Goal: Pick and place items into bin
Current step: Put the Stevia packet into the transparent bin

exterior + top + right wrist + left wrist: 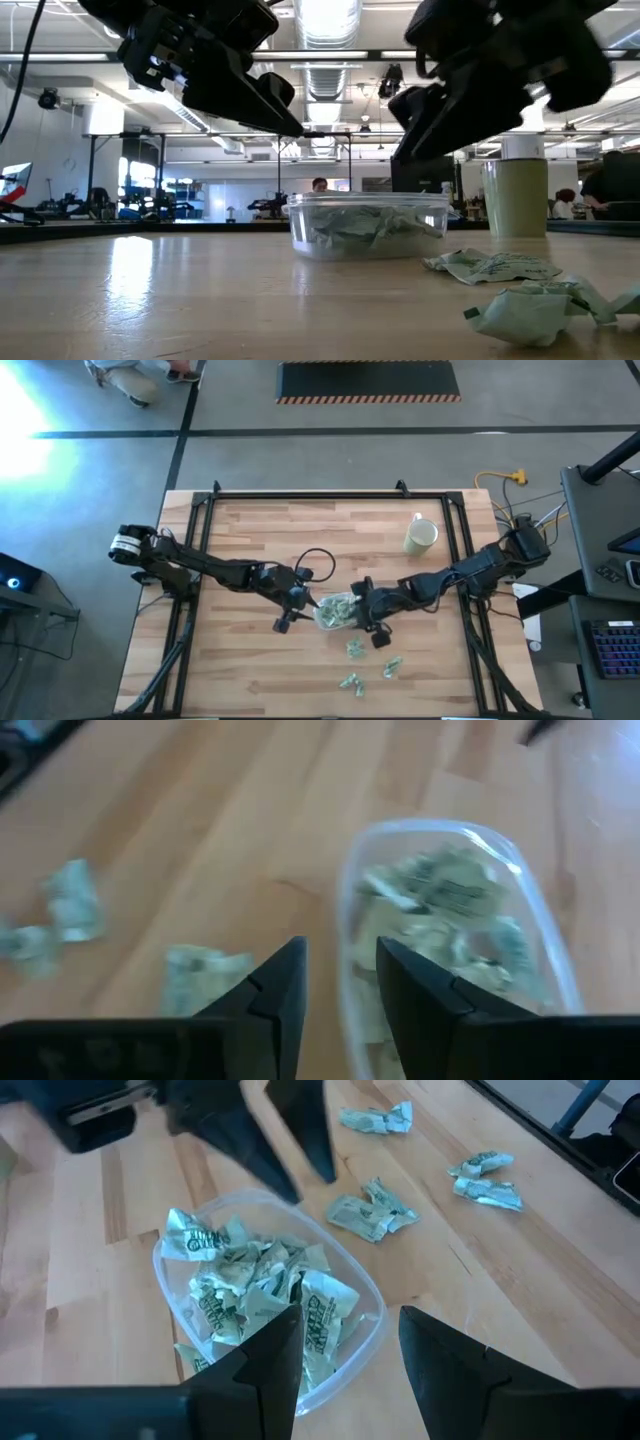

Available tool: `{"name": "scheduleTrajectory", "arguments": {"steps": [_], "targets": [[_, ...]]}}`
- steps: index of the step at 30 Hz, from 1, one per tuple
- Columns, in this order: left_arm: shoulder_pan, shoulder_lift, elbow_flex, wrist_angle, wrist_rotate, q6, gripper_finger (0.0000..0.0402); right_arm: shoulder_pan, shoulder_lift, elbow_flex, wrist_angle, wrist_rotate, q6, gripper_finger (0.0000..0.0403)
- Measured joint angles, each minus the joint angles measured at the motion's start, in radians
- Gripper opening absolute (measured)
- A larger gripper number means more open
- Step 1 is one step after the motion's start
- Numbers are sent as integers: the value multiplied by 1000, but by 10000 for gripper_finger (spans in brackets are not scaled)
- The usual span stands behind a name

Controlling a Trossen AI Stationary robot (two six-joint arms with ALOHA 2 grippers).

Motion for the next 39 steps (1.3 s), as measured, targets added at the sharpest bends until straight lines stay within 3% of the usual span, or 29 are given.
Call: {"name": "scheduleTrajectory", "arguments": {"steps": [14,20,28,32,35,39], "targets": [[-81,-1,23,26,-15,2,151,302,-89,0,-136,1,158,112],[-132,34,22,137,-14,2,151,407,-91,0,-255,78,353,103],[-165,101,21,335,-18,29,151,455,-91,0,-394,106,560,92],[-204,138,71,344,-134,33,150,457,-91,0,-414,108,590,87],[-244,187,142,247,-254,41,150,457,-91,0,-418,108,592,83],[-292,283,291,98,-315,64,150,457,-94,1,-424,108,592,79]]}}
